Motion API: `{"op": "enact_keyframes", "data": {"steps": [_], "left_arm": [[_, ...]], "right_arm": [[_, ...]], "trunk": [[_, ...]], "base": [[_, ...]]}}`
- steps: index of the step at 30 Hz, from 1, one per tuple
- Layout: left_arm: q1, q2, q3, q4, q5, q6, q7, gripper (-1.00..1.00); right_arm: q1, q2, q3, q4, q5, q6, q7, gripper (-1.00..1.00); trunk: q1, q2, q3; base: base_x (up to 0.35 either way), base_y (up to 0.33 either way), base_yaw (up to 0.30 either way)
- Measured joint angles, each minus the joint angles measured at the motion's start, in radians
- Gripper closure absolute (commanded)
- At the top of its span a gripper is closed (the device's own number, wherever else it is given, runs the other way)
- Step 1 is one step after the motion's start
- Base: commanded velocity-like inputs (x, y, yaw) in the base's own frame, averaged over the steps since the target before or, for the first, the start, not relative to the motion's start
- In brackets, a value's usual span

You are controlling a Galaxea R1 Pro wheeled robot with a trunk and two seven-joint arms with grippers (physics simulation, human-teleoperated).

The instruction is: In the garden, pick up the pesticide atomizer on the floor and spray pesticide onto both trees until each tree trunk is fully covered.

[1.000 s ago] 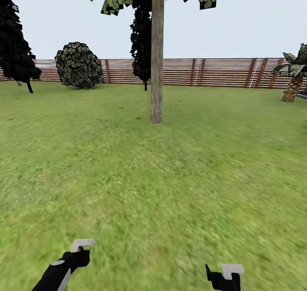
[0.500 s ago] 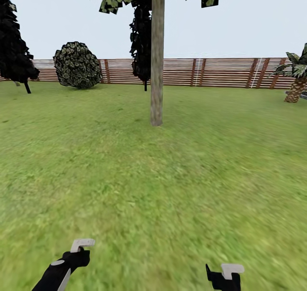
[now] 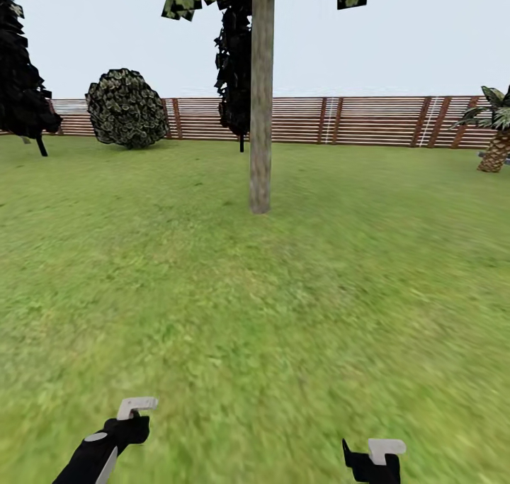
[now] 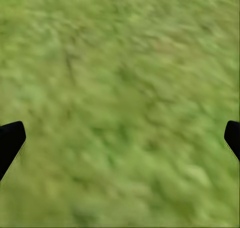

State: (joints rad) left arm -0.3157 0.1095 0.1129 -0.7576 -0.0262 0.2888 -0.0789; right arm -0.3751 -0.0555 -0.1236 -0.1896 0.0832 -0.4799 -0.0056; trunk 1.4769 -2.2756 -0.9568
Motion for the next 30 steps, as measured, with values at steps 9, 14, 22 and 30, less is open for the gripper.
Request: {"op": "enact_keyframes", "data": {"steps": [9,14,22,30], "left_arm": [[0.000,0.000,-0.001,0.000,0.000,0.000,0.000,1.00],[0.000,0.000,-0.002,0.000,0.000,0.000,0.000,1.00],[0.000,-0.002,-0.004,0.000,0.000,0.000,0.000,1.00],[0.000,-0.002,-0.005,0.000,0.000,0.000,0.000,1.00]], "right_arm": [[0.000,0.000,0.000,0.000,0.000,0.000,0.000,-1.00],[0.000,0.000,0.000,0.000,0.000,0.000,0.000,-1.00],[0.000,0.000,0.000,0.000,0.000,0.000,0.000,-1.00],[0.000,0.001,0.000,0.000,0.000,0.000,0.000,-1.00]], "trunk": [[0.000,0.000,0.000],[0.000,0.000,0.000],[0.000,0.000,0.000],[0.000,0.000,0.000]], "base": [[0.344,0.000,0.000],[0.344,0.000,0.000],[0.344,0.000,0.000],[0.344,0.000,0.000]]}}
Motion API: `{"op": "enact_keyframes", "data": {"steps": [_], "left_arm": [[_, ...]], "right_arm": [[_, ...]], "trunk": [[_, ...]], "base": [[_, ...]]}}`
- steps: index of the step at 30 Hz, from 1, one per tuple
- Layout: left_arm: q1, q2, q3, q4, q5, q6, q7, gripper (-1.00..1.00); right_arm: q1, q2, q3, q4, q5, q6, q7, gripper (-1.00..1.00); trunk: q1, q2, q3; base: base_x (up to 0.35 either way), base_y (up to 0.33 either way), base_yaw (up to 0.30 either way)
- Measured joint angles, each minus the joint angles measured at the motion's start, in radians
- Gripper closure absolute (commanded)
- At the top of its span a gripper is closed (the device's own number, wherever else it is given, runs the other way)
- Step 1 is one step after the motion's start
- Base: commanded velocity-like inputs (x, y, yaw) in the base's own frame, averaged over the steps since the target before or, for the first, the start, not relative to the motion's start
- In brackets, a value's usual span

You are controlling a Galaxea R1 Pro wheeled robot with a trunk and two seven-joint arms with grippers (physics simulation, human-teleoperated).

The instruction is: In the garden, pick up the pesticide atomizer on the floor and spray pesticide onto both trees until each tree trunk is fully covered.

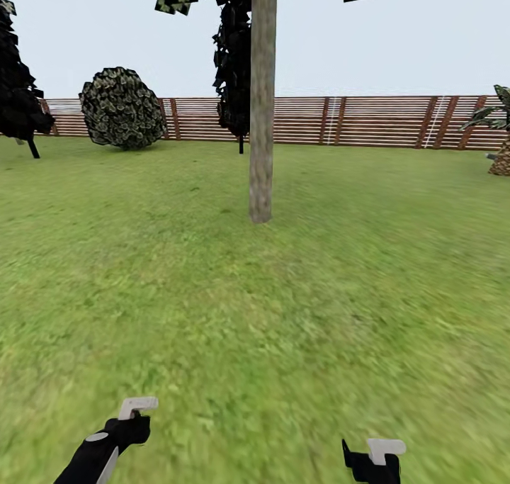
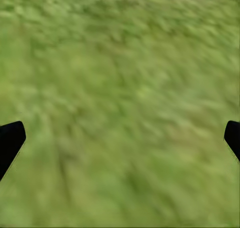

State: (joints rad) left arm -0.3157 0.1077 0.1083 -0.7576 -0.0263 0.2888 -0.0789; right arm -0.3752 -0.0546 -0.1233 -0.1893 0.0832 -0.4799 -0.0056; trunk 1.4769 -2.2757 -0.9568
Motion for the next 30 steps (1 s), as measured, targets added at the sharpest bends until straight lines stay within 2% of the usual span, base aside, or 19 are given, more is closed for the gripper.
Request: {"op": "enact_keyframes", "data": {"steps": [30], "left_arm": [[0.000,-0.001,-0.003,0.000,-0.001,0.000,0.000,1.00]], "right_arm": [[0.000,0.001,0.001,0.000,0.000,0.000,0.000,-1.00]], "trunk": [[0.000,0.000,0.000]], "base": [[0.344,0.000,0.000]]}}
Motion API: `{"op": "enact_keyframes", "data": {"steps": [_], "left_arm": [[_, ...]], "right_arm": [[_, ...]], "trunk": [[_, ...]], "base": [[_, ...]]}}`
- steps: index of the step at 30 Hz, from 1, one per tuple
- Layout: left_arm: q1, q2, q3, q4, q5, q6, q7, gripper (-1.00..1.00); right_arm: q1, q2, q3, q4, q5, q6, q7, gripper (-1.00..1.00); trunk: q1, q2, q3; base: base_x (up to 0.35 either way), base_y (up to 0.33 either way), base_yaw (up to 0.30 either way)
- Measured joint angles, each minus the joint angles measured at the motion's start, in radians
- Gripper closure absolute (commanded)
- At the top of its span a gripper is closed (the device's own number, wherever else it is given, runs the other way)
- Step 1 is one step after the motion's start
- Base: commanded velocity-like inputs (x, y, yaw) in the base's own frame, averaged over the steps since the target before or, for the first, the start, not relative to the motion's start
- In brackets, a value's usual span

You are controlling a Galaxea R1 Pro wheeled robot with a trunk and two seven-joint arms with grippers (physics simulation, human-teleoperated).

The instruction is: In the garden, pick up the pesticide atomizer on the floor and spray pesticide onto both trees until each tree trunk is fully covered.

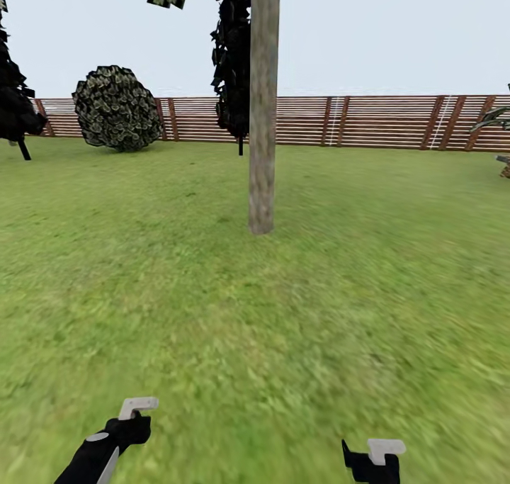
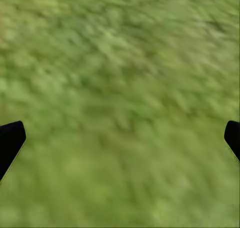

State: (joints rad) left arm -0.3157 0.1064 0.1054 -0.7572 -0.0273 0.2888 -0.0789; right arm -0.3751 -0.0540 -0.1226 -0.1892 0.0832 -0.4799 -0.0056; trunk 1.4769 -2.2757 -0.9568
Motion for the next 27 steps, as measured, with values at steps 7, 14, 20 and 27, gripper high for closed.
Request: {"op": "enact_keyframes", "data": {"steps": [7,14,20,27], "left_arm": [[0.000,0.000,0.000,0.000,0.000,0.000,0.000,1.00],[0.000,0.000,0.000,0.000,0.001,0.000,0.000,1.00],[0.000,0.000,0.000,0.000,0.001,0.000,0.000,1.00],[0.000,0.000,0.000,0.000,0.001,0.000,0.000,1.00]], "right_arm": [[0.000,0.000,0.000,0.001,0.000,0.000,0.000,-1.00],[0.000,0.000,0.000,0.000,0.000,0.000,0.000,-1.00],[0.000,0.000,0.000,0.001,0.000,0.000,0.000,-1.00],[0.000,0.000,0.000,0.001,0.000,0.000,0.000,-1.00]], "trunk": [[0.000,0.000,0.000],[0.000,0.000,0.000],[0.000,0.000,0.000],[0.000,0.000,0.000]], "base": [[0.344,0.000,0.000],[0.344,0.000,0.000],[0.344,0.000,0.000],[0.344,0.000,0.000]]}}
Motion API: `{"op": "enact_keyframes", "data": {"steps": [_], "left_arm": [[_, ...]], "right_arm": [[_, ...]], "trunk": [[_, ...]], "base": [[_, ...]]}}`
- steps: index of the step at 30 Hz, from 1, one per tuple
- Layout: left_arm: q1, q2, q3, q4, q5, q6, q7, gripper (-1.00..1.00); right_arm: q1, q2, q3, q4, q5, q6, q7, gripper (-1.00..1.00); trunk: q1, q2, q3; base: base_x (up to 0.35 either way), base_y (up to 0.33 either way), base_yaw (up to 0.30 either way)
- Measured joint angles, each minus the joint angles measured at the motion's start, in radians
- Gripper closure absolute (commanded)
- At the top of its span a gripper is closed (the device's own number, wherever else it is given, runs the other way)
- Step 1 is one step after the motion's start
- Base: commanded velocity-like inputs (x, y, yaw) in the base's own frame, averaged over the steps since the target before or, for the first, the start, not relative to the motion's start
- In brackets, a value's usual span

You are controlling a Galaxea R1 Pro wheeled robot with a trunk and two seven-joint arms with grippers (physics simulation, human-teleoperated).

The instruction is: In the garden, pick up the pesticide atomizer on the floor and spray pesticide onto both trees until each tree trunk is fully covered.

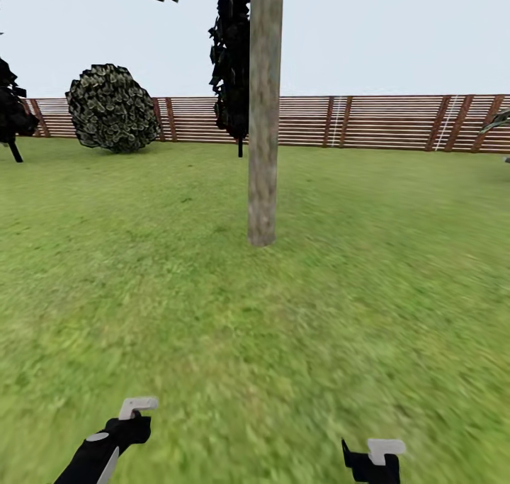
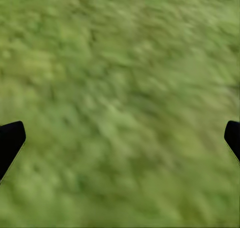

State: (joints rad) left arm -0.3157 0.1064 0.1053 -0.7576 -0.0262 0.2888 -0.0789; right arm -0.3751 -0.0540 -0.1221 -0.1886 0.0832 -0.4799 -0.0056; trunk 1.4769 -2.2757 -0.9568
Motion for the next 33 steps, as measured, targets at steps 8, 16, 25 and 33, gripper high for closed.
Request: {"op": "enact_keyframes", "data": {"steps": [8,16,25,33], "left_arm": [[0.000,0.000,0.000,0.000,0.000,0.000,0.000,1.00],[0.000,0.000,0.000,0.000,0.000,0.000,0.000,1.00],[0.000,0.000,0.000,0.000,0.000,0.000,0.000,1.00],[0.000,0.000,0.000,0.000,0.000,0.000,0.000,1.00]], "right_arm": [[0.000,0.000,0.000,0.000,0.000,0.000,0.000,-1.00],[0.000,0.000,0.000,0.000,0.000,0.000,0.000,-1.00],[0.000,0.000,-0.001,-0.001,0.000,0.000,0.000,-1.00],[0.000,0.000,0.000,0.000,0.000,0.000,0.000,-1.00]], "trunk": [[0.000,0.000,0.000],[0.000,0.000,0.000],[0.000,0.000,0.000],[0.000,0.000,0.000]], "base": [[0.344,0.000,0.000],[0.344,0.000,0.000],[0.344,0.000,0.000],[0.344,-0.049,0.000]]}}
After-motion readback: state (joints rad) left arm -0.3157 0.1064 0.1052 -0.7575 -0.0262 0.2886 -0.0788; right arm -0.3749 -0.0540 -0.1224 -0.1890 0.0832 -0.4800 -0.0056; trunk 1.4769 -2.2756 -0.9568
